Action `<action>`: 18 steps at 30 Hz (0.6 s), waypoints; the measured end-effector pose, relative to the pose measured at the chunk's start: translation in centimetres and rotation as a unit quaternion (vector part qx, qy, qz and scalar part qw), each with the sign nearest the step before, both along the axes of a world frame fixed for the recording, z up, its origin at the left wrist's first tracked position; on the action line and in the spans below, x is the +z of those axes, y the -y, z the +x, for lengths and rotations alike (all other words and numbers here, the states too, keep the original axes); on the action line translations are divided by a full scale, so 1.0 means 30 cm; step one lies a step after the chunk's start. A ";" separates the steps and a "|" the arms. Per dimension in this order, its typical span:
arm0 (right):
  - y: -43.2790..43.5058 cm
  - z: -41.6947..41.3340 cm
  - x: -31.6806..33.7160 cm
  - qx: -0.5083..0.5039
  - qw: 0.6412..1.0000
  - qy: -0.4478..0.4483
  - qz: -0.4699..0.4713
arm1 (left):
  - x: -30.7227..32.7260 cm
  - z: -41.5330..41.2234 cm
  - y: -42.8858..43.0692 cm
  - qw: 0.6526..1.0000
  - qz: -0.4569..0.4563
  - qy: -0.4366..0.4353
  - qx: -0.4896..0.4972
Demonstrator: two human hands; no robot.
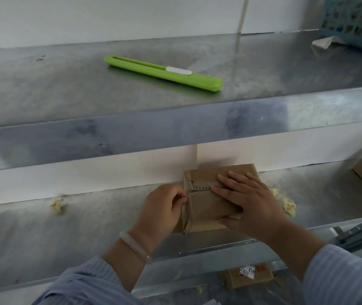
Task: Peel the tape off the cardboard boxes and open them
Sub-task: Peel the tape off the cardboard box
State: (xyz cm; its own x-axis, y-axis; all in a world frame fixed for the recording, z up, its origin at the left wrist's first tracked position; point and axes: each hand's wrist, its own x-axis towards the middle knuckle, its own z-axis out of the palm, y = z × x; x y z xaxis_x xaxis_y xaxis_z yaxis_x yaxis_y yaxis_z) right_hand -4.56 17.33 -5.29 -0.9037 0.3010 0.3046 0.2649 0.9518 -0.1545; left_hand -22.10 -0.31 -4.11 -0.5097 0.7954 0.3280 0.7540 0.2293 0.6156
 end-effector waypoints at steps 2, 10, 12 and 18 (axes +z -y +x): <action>0.005 0.002 0.002 0.005 1.000 0.003 -0.005 | -0.005 0.011 -0.001 0.999 0.002 0.040 0.015; 0.013 -0.004 0.010 0.011 0.999 0.032 -0.017 | -0.039 0.037 -0.046 0.949 0.060 0.262 0.163; 0.018 -0.001 0.010 0.011 0.999 0.032 -0.016 | -0.054 0.033 -0.029 0.975 0.079 0.161 0.129; 0.052 -0.043 0.043 -0.030 0.999 0.026 0.015 | -0.107 0.001 0.091 0.990 0.029 -0.122 -0.056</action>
State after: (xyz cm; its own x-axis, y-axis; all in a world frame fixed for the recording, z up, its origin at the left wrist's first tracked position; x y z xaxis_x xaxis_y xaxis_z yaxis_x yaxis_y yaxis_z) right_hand -5.85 15.76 -4.01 -0.8993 0.3463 0.2671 0.3284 0.9380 -0.1105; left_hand -22.06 -3.02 -7.32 -0.3190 0.8188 0.4773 0.9009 0.1057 0.4209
